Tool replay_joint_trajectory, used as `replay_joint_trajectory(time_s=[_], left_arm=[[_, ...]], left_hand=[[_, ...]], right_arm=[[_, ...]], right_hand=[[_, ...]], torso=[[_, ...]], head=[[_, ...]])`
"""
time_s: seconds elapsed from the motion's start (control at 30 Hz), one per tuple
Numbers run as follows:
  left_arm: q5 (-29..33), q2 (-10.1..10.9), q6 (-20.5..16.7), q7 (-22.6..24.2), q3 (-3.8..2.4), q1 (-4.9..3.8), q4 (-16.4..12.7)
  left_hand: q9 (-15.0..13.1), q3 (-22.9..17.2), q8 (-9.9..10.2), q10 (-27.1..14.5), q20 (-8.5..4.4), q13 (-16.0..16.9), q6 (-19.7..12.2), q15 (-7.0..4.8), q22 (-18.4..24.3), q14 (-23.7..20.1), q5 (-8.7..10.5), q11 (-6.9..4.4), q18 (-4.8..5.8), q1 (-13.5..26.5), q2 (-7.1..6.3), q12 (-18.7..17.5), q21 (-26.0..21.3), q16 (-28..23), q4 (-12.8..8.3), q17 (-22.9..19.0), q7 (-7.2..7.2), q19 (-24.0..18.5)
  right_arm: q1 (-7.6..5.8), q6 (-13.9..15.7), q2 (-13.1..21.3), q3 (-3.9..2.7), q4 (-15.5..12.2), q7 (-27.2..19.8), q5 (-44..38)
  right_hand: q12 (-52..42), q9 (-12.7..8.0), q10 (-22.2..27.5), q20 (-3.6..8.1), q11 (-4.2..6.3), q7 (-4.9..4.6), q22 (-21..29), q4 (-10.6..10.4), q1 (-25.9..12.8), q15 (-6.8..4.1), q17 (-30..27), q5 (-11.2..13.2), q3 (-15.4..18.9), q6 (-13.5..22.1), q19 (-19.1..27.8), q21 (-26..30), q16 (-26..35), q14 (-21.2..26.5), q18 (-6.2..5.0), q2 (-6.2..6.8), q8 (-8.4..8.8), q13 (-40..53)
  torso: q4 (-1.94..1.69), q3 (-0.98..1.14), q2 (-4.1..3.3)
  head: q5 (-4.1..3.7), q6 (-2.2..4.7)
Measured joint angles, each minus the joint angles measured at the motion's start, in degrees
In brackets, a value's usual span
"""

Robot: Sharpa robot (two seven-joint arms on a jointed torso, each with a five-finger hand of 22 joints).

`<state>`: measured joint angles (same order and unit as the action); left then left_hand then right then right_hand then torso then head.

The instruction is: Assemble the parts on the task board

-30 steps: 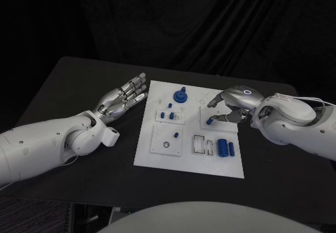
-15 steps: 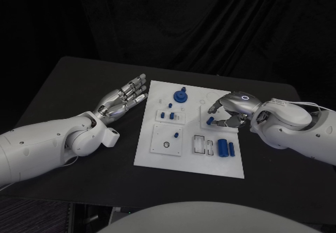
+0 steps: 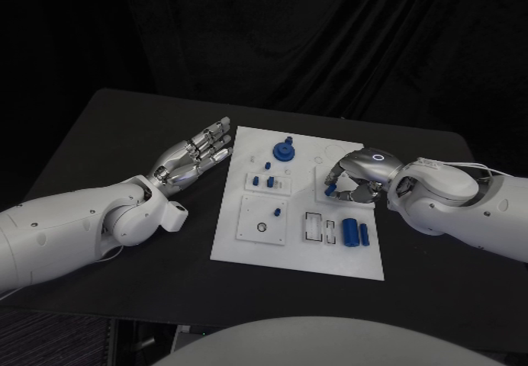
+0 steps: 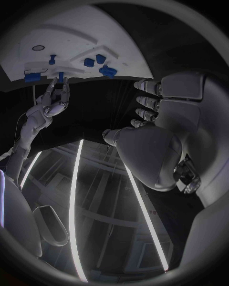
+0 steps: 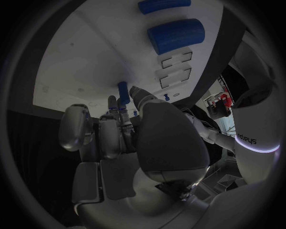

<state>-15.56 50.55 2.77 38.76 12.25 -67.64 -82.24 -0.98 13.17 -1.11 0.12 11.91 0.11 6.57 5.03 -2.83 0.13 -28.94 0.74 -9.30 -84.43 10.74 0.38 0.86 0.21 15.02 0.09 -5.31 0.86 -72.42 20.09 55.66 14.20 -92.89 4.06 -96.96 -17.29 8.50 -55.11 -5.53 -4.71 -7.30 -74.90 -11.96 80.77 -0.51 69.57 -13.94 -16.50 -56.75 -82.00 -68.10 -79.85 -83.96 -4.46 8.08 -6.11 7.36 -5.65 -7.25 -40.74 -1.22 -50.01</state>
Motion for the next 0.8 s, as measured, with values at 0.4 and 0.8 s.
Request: replay_joint_trajectory(time_s=[0.4, 0.8], left_arm=[[0.00, -0.02, 0.44, -0.06, 0.00, 0.03, -0.02], [0.00, -0.06, 0.90, -0.15, 0.00, 0.08, 0.04]], left_hand=[[-0.15, -0.17, 0.00, 0.18, 0.20, 0.01, 0.65, 0.20, 0.05, -0.21, -0.19, 0.60, 0.00, -0.12, 0.12, 0.00, 0.00, 0.00, -0.17, 0.01, 0.65, 0.21], [-0.35, -0.41, 0.00, 0.18, 0.41, 0.03, 2.05, 0.41, 0.05, 0.00, -0.22, 0.60, 0.00, -0.23, 0.23, 0.00, 0.00, 0.00, -0.41, -0.02, 2.05, 0.00]], right_arm=[[0.19, 0.06, -1.09, -0.01, 1.00, -0.13, -0.02], [0.27, 0.23, -1.40, -0.01, 1.06, -0.41, -0.03]], right_hand=[[1.04, 0.87, -4.30, -0.18, 0.41, 0.24, -0.04, 1.42, 1.34, 0.00, 0.55, 0.00, -2.43, -2.24, -0.18, -0.24, 0.00, 0.00, 0.00, -0.17, -0.77, -1.01], [2.38, 1.55, -9.11, -0.21, 0.95, 0.17, -0.03, 3.27, 2.99, 0.00, 0.19, 0.01, -4.85, -3.83, -0.21, -0.46, 0.00, 0.00, 0.00, -0.18, -1.07, -1.65]], torso=[[-0.02, -0.01, -0.01], [-0.02, -0.05, -0.01]], head=[[0.12, 0.00], [0.09, 0.00]])
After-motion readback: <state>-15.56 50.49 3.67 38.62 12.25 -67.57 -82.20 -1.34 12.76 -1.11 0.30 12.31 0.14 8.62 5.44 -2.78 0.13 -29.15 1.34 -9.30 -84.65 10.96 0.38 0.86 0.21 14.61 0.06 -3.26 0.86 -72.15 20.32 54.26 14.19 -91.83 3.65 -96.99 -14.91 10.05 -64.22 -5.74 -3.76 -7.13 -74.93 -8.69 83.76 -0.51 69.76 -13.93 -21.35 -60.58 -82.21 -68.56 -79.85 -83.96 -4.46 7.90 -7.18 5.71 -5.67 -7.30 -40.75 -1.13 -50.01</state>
